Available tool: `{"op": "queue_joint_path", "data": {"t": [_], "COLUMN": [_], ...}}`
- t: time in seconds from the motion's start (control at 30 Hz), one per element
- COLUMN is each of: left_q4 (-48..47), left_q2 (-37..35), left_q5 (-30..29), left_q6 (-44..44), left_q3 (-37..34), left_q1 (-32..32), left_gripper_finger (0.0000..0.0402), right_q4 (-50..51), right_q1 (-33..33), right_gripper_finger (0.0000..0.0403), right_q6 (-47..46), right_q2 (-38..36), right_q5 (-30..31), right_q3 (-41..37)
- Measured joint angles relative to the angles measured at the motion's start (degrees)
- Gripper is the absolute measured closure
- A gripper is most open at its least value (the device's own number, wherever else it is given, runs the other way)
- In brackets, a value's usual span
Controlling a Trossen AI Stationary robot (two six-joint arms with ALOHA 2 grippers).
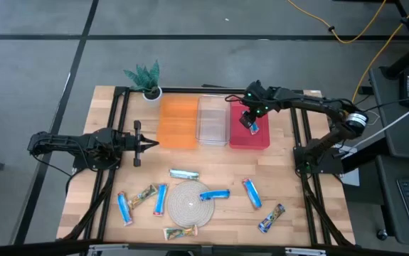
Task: Pick and place Granola Bars by type
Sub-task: Put the right red granola bar into the pink bin
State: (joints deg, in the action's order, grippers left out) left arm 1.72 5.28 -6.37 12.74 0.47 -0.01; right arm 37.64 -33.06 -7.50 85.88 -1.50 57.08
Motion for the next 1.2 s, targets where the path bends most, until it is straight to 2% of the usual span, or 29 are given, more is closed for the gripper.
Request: {"op": "queue_joint_path", "data": {"t": [0.27, 0.47, 0.63, 0.9, 1.2], "left_q4": [0.00, 0.00, 0.00, 0.00, -0.02], "left_q2": [0.00, 0.02, 0.00, 0.00, 0.02], "left_q5": [0.00, 0.00, 0.00, 0.00, 0.00], "left_q6": [0.01, 0.01, 0.01, 0.01, 0.01], "left_q3": [0.01, 0.02, 0.00, 0.00, 0.00], "left_q1": [0.00, 0.00, 0.00, 0.00, 0.00], "left_gripper_finger": [0.0398, 0.0397, 0.0397, 0.0398, 0.0398], "right_q4": [5.16, 11.59, 12.20, 11.78, 5.03], "right_q1": [9.92, 20.21, 29.67, 44.56, 57.61], "right_gripper_finger": [0.0226, 0.0226, 0.0226, 0.0226, 0.0226], "right_q6": [-6.92, -15.31, -22.61, -33.16, -43.65], "right_q2": [-12.59, -20.81, -25.57, -27.93, -24.92], "right_q5": [2.70, 5.80, 6.16, 7.83, 12.71], "right_q3": [0.00, 0.00, 0.00, 0.00, 0.00]}}
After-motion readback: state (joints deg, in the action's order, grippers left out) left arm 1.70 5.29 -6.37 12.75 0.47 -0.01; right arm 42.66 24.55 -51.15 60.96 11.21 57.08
